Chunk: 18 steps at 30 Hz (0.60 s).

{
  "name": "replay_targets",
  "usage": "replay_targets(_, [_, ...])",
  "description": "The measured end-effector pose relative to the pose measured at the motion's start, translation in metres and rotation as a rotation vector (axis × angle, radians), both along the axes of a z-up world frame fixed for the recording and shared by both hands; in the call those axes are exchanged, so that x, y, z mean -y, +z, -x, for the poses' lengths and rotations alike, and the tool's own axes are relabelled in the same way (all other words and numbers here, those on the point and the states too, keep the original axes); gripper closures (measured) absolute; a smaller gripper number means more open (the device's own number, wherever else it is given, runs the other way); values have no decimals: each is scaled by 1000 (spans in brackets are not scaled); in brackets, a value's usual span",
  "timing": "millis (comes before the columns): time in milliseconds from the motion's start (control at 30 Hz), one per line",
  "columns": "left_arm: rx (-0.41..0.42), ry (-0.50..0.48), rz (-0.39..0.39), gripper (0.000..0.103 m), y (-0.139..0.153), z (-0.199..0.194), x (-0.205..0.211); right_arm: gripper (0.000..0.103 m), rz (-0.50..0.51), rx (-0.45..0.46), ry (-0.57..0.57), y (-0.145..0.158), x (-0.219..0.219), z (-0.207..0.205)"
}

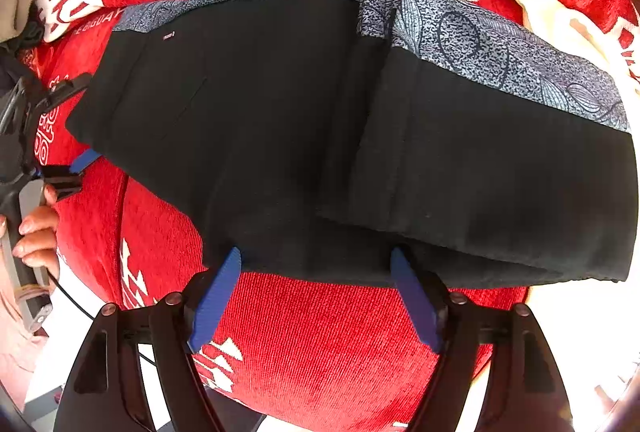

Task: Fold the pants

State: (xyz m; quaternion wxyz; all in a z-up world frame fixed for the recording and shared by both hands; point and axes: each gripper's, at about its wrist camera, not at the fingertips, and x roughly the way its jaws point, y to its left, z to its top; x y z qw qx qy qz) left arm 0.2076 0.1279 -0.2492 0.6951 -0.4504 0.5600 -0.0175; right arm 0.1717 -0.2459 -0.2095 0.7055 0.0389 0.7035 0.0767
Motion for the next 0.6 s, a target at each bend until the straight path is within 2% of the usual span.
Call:
replay_targets(167, [42, 30, -12, 0, 11, -11, 7, 22, 4, -1, 3, -1, -2, -1])
replay_targets(233, [-7, 26, -42, 0, 0, -15, 8, 21, 8, 0, 4, -1, -2, 0])
replay_targets(333, [-16, 35, -76, 3, 0, -18, 9, 21, 10, -1, 18, 1, -3, 0])
replay_targets(467, [-84, -44, -356, 65, 12, -25, 26, 21, -12, 28, 27, 23, -3, 0])
replay_targets(533, [-64, -96, -418, 69, 19, -28, 33, 23, -45, 74, 32, 43, 1, -1])
replay_targets(600, [2, -207, -595, 72, 40, -32, 58, 24, -84, 118, 34, 64, 6, -7])
